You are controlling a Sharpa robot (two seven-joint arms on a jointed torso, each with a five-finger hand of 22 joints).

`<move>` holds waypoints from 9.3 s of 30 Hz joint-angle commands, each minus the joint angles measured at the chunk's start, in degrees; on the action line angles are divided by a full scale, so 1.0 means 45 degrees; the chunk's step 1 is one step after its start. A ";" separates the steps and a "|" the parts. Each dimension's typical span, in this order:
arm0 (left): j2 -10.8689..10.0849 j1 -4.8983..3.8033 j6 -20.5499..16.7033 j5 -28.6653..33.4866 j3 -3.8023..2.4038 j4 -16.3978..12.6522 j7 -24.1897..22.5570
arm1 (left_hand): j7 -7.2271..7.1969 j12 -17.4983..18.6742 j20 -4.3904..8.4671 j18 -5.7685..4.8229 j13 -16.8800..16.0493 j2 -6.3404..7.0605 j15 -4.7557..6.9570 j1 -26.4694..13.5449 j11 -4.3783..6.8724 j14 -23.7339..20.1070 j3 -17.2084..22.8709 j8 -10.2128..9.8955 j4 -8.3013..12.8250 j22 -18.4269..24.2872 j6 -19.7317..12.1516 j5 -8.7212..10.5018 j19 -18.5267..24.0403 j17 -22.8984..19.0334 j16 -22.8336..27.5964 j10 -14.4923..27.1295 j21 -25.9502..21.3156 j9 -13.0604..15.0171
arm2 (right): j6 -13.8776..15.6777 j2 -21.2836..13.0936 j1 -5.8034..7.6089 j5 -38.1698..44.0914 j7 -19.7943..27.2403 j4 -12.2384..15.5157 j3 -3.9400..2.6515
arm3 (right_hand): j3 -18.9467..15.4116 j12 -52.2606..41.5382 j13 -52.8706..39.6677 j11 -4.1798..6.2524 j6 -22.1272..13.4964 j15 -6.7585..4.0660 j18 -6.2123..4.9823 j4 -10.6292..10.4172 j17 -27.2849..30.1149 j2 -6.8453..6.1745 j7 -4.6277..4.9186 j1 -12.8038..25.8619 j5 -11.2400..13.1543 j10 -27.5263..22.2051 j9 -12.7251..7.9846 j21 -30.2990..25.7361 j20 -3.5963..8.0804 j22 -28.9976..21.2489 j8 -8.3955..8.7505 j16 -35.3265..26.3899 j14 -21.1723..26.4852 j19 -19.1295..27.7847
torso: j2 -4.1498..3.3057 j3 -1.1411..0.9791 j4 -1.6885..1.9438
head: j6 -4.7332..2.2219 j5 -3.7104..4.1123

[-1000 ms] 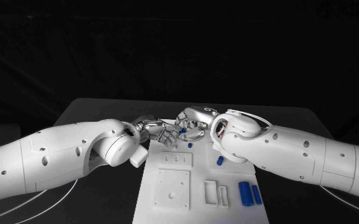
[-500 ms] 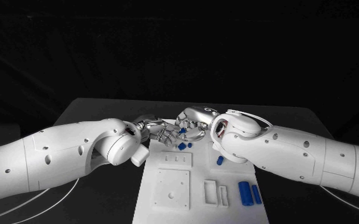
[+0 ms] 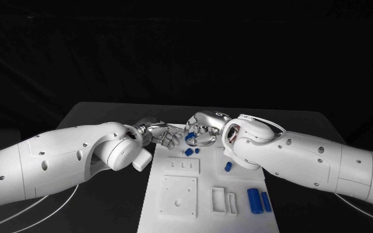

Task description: Assemble the parts on the task board

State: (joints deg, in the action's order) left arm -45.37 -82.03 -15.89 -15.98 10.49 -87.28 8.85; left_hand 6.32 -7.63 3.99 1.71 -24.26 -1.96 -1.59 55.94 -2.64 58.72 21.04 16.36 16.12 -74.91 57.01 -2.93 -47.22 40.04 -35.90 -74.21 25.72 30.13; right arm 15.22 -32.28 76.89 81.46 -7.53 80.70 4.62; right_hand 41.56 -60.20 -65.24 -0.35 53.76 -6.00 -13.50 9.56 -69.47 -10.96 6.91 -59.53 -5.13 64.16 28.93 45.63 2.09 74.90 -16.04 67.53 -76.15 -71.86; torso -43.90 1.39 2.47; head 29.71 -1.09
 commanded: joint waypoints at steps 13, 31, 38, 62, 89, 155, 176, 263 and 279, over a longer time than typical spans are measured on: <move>-0.0570 -0.0015 -0.0470 0.0066 -0.0009 0.0254 -0.0525 | 0.0465 0.0407 -0.0110 0.0045 0.0143 0.1492 -0.0143 -0.0207 -0.0349 -0.0125 0.0197 -0.0485 -0.0151 -0.0195 -0.0850 0.0002 -0.0029 -0.0098 0.0192 0.0504 -0.0138 -0.0210 | -0.1451 0.0067 0.0011 0.1054 0.1009 -0.0813 -0.0005 | -0.0460 -0.0082 -0.0022 -0.0341 -0.0914 0.0351 -0.0334 0.0840 0.0108 -0.0229 0.0340 -0.0767 -0.0605 -0.0216 -0.0139 -0.0100 0.0069 0.0234 0.0440 -0.0216 0.0117 0.0135 | -0.0002 0.0020 0.0007 | 0.0119 -0.0066; -0.0702 -0.0015 -0.0431 0.0098 -0.0009 0.0221 -0.0909 | 0.0541 0.0435 -0.0124 0.0052 0.0143 0.1548 -0.0154 -0.0035 -0.0378 -0.0140 0.0376 -0.0507 -0.0109 -0.0212 -0.0997 -0.0011 -0.0021 -0.0111 0.0201 0.0564 -0.0154 -0.0211 | -0.1796 0.0674 0.0128 0.3078 0.1069 -0.1442 0.0598 | -0.0518 -0.0116 0.0000 0.0144 -0.1160 -0.0087 -0.0334 0.1485 0.0030 -0.0140 -0.0186 -0.1221 -0.1017 -0.0127 -0.0247 -0.0063 -0.0098 0.0248 0.0516 -0.0150 0.0034 0.0130 | -0.0052 0.0050 0.0061 | 0.0310 -0.0108; -0.0724 -0.0015 -0.0392 0.0098 -0.0010 0.0201 -0.0966 | 0.0543 0.0439 -0.0127 0.0051 0.0143 0.1538 -0.0157 0.0016 -0.0383 -0.0143 0.0416 -0.0501 -0.0092 -0.0216 -0.1009 -0.0014 -0.0019 -0.0114 0.0203 0.0574 -0.0157 -0.0207 | -0.1435 0.0854 0.0127 0.3389 0.0818 -0.1538 0.0718 | -0.0278 -0.0121 0.0002 0.0219 -0.1140 -0.0160 -0.0334 0.1495 -0.0003 -0.0146 -0.0263 -0.1416 -0.1241 -0.0069 -0.0259 -0.0063 -0.0119 0.0244 0.0474 -0.0115 -0.0011 0.0117 | -0.0052 0.0036 0.0064 | 0.0393 -0.0139; -0.0756 -0.0018 -0.0263 0.0099 -0.0012 0.0055 -0.1074 | 0.0546 0.0438 -0.0135 0.0046 0.0138 0.1511 -0.0162 0.0063 -0.0387 -0.0143 0.0461 -0.0488 -0.0081 -0.0222 -0.1020 -0.0016 -0.0016 -0.0117 0.0203 0.0576 -0.0160 -0.0200 | -0.1570 0.1442 0.0005 0.3782 0.0517 -0.2059 0.0923 | -0.0120 -0.0215 -0.0051 0.0197 -0.1050 -0.0140 -0.0334 0.1420 -0.0149 -0.0167 -0.0235 -0.1323 -0.1039 0.0066 -0.0270 -0.0018 -0.0132 0.0249 0.0388 0.0061 -0.0135 0.0033 | -0.0060 0.0015 0.0054 | 0.0581 -0.0124; -0.0786 -0.0018 -0.0223 0.0099 -0.0014 0.0007 -0.1064 | 0.0553 0.0439 -0.0140 0.0041 0.0135 0.1518 -0.0167 0.0076 -0.0390 -0.0147 0.0475 -0.0485 -0.0074 -0.0225 -0.1043 -0.0015 -0.0012 -0.0120 0.0206 0.0582 -0.0163 -0.0198 | -0.1818 0.1548 -0.0155 0.3798 0.0511 -0.2174 0.0938 | -0.0050 -0.0219 -0.0082 0.0116 -0.0739 -0.0067 -0.0334 0.1404 -0.0162 -0.0136 -0.0148 -0.1200 -0.0555 0.0068 -0.0243 -0.0010 -0.0135 0.0247 0.0186 0.0064 -0.0137 0.0025 | -0.0095 0.0020 0.0061 | 0.0761 -0.0126; -0.0818 -0.0019 -0.0114 0.0099 -0.0014 0.0171 -0.1207 | 0.0567 0.0433 -0.0150 0.0032 0.0125 0.1511 -0.0176 0.0028 -0.0391 -0.0150 0.0484 -0.0475 -0.0114 -0.0229 -0.1090 -0.0013 -0.0006 -0.0127 0.0207 0.0579 -0.0171 -0.0192 | 0.0643 0.0955 -0.0265 0.2269 0.1036 -0.1921 0.0946 | 0.0897 -0.0161 -0.0064 0.0194 0.0861 -0.0137 -0.0334 0.0322 -0.0165 -0.0116 -0.0233 -0.0665 -0.0773 0.0150 0.0143 -0.0014 -0.0099 0.0238 -0.0418 0.0033 -0.0176 -0.0082 | -0.0068 0.0013 0.0057 | 0.0617 -0.0292; -0.1215 -0.0015 0.0104 0.0146 -0.0010 0.0110 -0.1482 | 0.0593 0.0447 -0.0154 0.0030 0.0127 0.1565 -0.0184 -0.0007 -0.0402 -0.0174 0.0481 -0.0500 -0.0128 -0.0230 -0.1175 -0.0013 0.0015 -0.0135 0.0221 0.0609 -0.0187 -0.0203 | 0.0787 -0.0825 -0.0213 -0.5332 0.3725 -0.0787 0.0346 | -0.0574 -0.0208 -0.0160 0.0068 0.0329 -0.0037 -0.0334 0.1212 -0.0232 0.0682 -0.0091 -0.0238 -0.2450 -0.0036 0.0243 -0.0022 0.0001 0.0253 -0.0096 0.0000 -0.0085 0.0041 | -0.0085 0.0015 0.0021 | 0.0318 -0.0141; -0.0531 0.0130 0.3698 0.4956 0.0342 -0.0815 -0.3296 | 0.0354 0.0382 -0.0558 0.0074 -0.0077 -0.0301 -0.0579 -0.1754 -0.0832 -0.1270 -0.1407 -0.0632 -0.1634 -0.0262 -0.2830 0.0024 0.1080 0.0019 0.0346 0.2078 -0.0827 -0.0307 | -0.0331 -0.1888 -0.0337 -1.1252 0.4483 0.1261 -0.0385 | -0.2022 -0.0251 -0.0204 0.0017 0.0194 0.0009 -0.0334 0.1552 -0.0319 0.1305 -0.0038 0.0046 -0.3838 -0.0150 0.0344 0.0000 0.0080 0.0257 0.0071 -0.0017 -0.0006 0.0195 | -0.0093 0.0045 0.0066 | -0.0106 -0.0206; -0.0618 0.0130 0.3699 0.4951 0.0340 -0.0786 -0.3363 | 0.0381 0.0332 -0.0568 0.0060 -0.0122 -0.0354 -0.0594 -0.1741 -0.0859 -0.1305 -0.1786 -0.0560 -0.1465 -0.0243 -0.2822 0.0026 0.1094 0.0002 0.0363 0.2233 -0.0862 -0.0325 | -0.0416 -0.1895 -0.0357 -1.1235 0.4444 0.1209 -0.0388 | -0.2043 -0.0251 -0.0206 0.0018 0.0199 0.0009 -0.0334 0.1554 -0.0312 0.1323 -0.0038 0.0039 -0.3858 -0.0158 0.0348 -0.0002 0.0079 0.0257 0.0072 -0.0031 0.0007 0.0203 | -0.0094 0.0044 0.0062 | -0.0116 -0.0173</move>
State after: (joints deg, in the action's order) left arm -48.17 -81.42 -0.49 5.96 12.06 -90.71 -5.17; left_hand 8.08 -5.98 1.44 1.72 -24.71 -3.41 -4.16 48.17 -6.44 53.28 13.24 13.54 9.50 -74.90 44.62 -3.04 -42.58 40.06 -34.16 -64.47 22.13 28.67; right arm 14.03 -40.84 75.32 31.10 12.00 86.15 2.92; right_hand 32.73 -61.12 -66.08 -0.31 54.68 -6.13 -13.83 16.67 -70.95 -5.58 6.26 -59.29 -22.19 64.00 30.44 45.40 2.16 74.90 -15.73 67.56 -76.45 -70.96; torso -44.35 1.60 2.75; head 29.16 -1.88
